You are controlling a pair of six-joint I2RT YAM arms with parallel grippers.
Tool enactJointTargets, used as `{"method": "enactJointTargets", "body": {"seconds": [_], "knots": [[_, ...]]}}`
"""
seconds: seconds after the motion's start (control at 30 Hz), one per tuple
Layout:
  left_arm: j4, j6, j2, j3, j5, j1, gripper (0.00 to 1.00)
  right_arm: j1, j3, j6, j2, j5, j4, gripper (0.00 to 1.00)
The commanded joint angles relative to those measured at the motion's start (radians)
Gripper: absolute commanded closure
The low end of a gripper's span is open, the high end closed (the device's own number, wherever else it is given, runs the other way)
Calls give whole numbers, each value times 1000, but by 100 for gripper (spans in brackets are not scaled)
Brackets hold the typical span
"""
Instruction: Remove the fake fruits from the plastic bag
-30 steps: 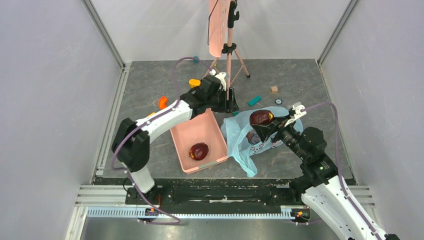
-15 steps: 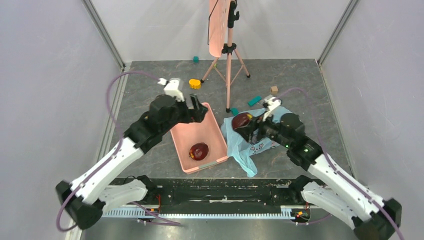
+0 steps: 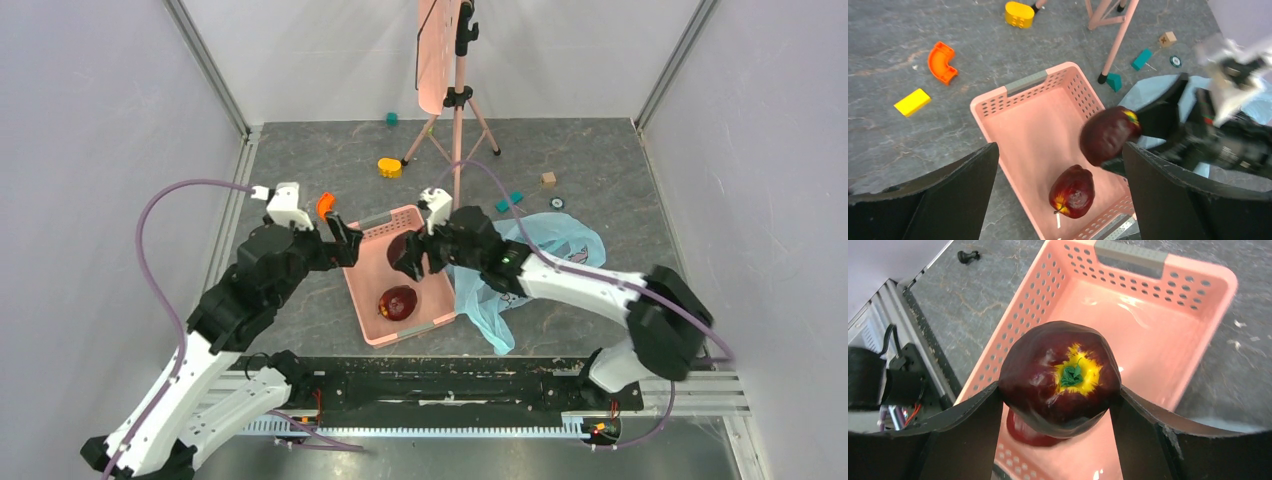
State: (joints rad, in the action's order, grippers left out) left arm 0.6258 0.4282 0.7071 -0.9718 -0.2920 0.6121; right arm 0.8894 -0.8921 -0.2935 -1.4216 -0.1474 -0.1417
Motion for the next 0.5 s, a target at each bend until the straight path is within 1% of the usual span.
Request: {"method": "enactJointTargets", "body": {"seconds": [0.0, 0.1, 0.23, 0.3, 0.47], "knots": [[69, -80, -66, -25, -64, -6, 0, 12, -208, -20, -195, 12, -88, 43], [96, -90, -79, -31, -65, -6, 0, 12, -327, -27, -328, 17, -79, 43], [111, -92, -87, -30, -47, -5, 0, 12, -468, -32, -490, 28, -24, 43], [120, -97, -92, -30, -46, -6, 0, 14, -495, -41, -542, 29, -22, 42], [136, -109, -92, -26, -47, -5, 0, 16, -495, -56, -600, 29, -38, 42]]}}
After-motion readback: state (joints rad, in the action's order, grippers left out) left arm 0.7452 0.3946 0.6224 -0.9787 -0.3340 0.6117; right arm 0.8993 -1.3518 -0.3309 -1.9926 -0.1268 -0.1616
